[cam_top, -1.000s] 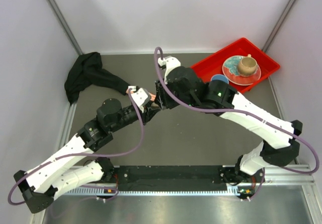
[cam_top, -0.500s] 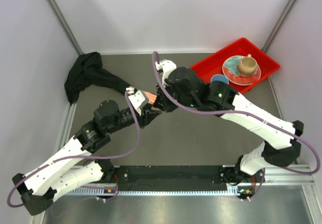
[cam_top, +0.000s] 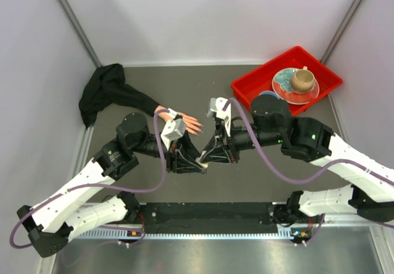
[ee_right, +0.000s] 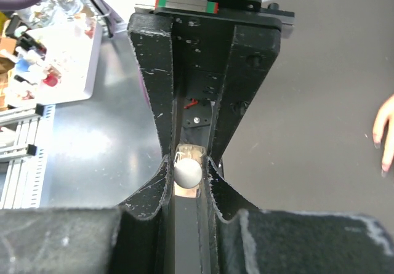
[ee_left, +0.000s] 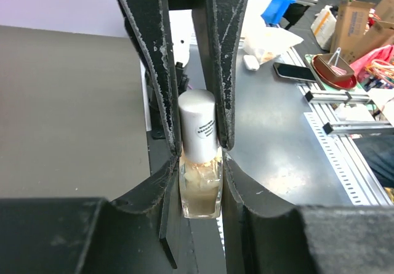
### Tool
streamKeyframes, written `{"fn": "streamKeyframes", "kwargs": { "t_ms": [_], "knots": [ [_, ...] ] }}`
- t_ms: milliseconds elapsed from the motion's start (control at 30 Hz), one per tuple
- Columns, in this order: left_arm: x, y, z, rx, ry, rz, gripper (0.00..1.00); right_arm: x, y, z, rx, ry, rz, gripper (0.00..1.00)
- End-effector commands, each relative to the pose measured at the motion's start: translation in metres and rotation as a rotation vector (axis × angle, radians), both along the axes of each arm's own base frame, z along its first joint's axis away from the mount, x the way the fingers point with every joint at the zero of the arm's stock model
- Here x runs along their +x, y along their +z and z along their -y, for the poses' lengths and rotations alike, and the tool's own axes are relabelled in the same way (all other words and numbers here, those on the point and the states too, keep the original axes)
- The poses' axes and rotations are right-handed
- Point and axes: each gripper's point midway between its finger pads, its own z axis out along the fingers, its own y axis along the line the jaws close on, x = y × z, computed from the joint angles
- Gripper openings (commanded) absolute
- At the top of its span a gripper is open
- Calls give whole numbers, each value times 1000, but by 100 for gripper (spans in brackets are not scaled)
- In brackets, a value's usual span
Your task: Paint the nails
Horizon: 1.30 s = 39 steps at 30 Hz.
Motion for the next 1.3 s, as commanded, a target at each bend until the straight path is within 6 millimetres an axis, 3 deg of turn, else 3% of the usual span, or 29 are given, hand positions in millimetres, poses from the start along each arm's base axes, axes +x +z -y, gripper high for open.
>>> {"fn": "streamKeyframes", "kwargs": {
  "t_ms": [0,133,300,433,467,500,533,567,600,633,700,800,933,1267],
  "knots": [
    [-27,33,-11,-92,-132,79,0,11,12,-7,67,-14,74,0],
    [-27,27,-8,-69,-155,51,0,6,23,-2,120,-5,96,0],
    [-28,25,-7,-63,-176,42,0,0,20,-2,115,44,106,0],
    [-13,24,-6,-65,-63,102,0,18,7,-4,38,-54,81,0],
    [-7,24,-5,-62,-19,123,0,23,5,-4,26,-92,69,4],
    [14,21,-5,-48,114,164,0,30,3,-6,7,-130,57,13],
    [26,19,-5,-39,189,182,0,44,-3,-2,-31,-220,57,34],
    [39,17,-7,-29,261,204,0,50,3,-1,-27,-278,28,44],
    [63,16,-12,-11,410,234,0,64,-4,-1,-65,-361,23,50],
    [75,11,-16,7,471,259,0,70,-7,4,-89,-418,4,57],
    [100,6,-26,36,618,297,0,87,-1,11,-82,-567,-40,61],
    [112,-1,-32,57,684,327,0,94,1,12,-80,-669,-118,59],
    [123,-3,-38,53,753,340,0,97,1,3,-91,-697,-167,44],
    [125,-4,-38,45,773,317,0,102,2,-18,-95,-679,-179,48]
  ]
}}
